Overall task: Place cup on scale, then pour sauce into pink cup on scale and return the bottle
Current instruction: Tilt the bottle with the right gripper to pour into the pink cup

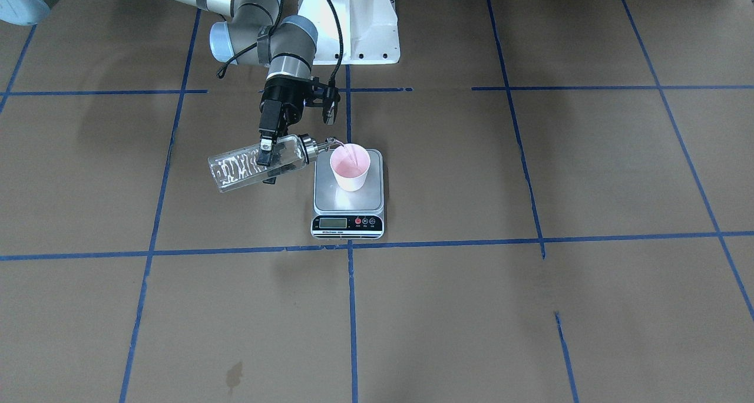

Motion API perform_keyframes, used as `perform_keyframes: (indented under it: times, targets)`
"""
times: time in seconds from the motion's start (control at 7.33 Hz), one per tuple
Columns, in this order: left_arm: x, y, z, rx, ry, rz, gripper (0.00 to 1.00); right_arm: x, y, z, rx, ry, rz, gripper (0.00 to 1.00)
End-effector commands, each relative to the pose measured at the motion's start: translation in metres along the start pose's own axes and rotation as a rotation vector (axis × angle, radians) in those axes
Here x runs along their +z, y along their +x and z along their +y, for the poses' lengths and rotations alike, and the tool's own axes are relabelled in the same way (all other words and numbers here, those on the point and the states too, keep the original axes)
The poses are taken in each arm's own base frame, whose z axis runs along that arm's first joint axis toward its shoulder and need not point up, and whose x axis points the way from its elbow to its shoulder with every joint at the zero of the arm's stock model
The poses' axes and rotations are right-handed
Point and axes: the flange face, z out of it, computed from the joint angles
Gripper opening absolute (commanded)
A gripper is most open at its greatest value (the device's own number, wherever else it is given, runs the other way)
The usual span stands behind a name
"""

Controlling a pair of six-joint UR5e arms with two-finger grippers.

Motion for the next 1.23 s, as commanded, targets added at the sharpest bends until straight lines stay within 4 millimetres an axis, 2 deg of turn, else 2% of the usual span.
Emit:
perform_keyframes:
  times: [0.0, 0.41, 1.09]
  targets:
    - [0.0, 0.0, -0.001, -0.001, 0.0, -0.001, 1.0, 0.0, -0.002, 0.001, 0.009, 0.0, -0.004, 0.0]
    - [-0.001, 0.0, -0.002, 0.0, 0.001, -0.001, 1.0, 0.001, 0.001, 0.001, 0.026, 0.001, -0.007, 0.0]
    - [-0.001, -0.001, -0.002, -0.002, 0.001, -0.001, 1.0, -0.001, 0.01, 0.001, 0.186, 0.034, -0.058, 0.0]
